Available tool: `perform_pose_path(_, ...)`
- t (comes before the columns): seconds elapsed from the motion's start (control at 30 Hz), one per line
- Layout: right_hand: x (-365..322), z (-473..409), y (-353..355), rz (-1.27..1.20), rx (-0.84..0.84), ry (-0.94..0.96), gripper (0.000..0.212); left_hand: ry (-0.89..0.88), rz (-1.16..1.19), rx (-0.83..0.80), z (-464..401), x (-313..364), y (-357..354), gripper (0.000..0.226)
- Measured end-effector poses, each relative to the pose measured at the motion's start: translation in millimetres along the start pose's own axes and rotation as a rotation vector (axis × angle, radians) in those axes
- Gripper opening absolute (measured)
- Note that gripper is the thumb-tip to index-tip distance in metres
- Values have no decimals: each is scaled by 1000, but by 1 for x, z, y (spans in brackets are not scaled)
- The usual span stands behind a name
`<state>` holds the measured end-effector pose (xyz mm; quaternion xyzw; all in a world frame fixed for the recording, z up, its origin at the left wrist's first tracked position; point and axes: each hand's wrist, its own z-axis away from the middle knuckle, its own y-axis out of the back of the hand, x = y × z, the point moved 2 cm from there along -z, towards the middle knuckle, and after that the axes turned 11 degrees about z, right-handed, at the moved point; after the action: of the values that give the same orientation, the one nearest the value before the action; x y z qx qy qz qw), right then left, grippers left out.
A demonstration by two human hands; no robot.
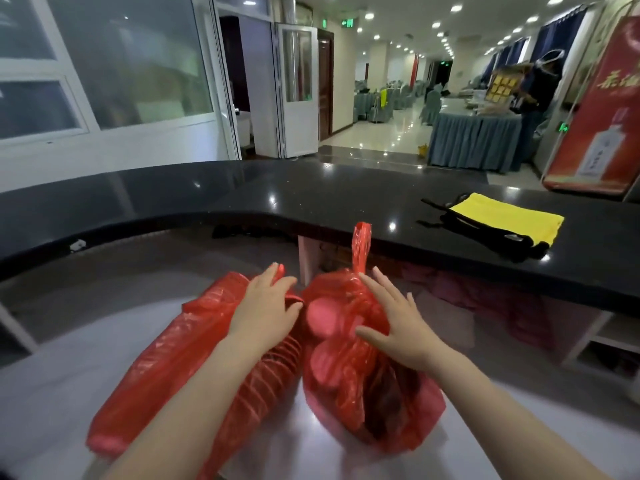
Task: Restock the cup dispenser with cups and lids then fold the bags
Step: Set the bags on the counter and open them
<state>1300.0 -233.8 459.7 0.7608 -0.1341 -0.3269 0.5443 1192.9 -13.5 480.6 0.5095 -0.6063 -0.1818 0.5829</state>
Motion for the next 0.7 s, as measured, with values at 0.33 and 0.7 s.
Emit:
perform_pose_path(0.33,36,13,-1,-80,71,-49,41,-37,397,-123,-2,65,-70,62)
perform_pose_path(0.7,60,30,-9,165,14,-68,38,-3,296,-45,6,52,-80,11)
